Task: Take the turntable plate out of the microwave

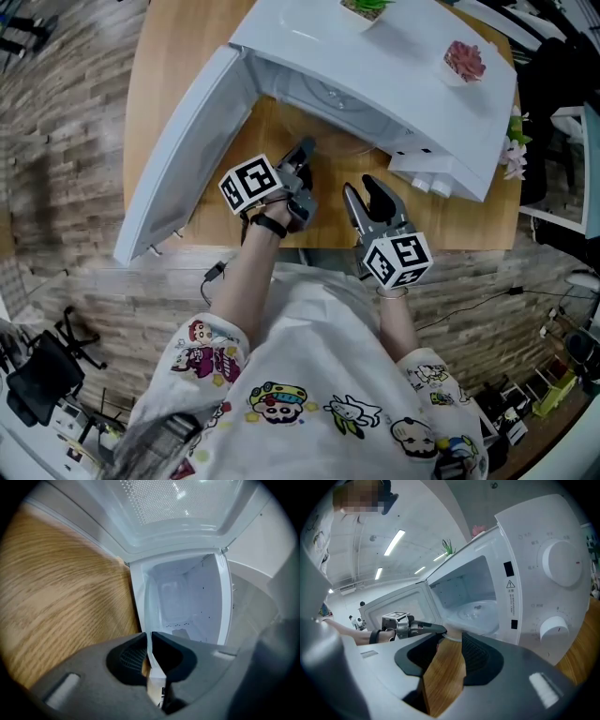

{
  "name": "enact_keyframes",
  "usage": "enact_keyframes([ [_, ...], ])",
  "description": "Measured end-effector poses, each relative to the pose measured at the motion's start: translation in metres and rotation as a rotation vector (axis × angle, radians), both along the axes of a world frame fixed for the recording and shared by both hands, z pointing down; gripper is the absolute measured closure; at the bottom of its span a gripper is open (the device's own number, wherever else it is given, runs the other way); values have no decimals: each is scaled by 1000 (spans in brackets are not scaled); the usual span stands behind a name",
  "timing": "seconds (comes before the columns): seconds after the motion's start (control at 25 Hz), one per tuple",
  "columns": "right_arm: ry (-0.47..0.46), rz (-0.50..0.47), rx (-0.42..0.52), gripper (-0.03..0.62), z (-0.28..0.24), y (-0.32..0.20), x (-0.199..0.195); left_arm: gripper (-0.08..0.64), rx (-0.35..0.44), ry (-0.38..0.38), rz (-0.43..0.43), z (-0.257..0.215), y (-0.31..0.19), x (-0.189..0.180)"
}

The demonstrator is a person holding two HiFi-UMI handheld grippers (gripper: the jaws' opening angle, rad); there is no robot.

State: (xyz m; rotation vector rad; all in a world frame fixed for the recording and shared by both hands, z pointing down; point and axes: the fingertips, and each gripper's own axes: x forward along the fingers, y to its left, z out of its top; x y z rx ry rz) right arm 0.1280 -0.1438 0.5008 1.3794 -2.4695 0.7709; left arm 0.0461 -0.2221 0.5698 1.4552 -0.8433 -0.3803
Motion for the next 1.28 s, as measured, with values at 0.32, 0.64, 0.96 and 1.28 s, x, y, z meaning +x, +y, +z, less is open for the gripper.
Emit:
enact_keyframes([
  [0.32, -55, 17, -59, 426, 15, -1, -3, 532, -3, 5, -8, -1, 18, -8],
  [0.64, -289, 120, -208, 402, 42, -12, 0, 532, 5, 10, -8, -5, 27, -10],
  [0.96, -535, 211, -308, 364, 57, -30, -8, 532, 5, 15, -6, -4, 35, -13],
  [1.28, -699, 314, -341, 378, 64, -54, -15, 532, 2, 22, -4, -3, 37, -15],
])
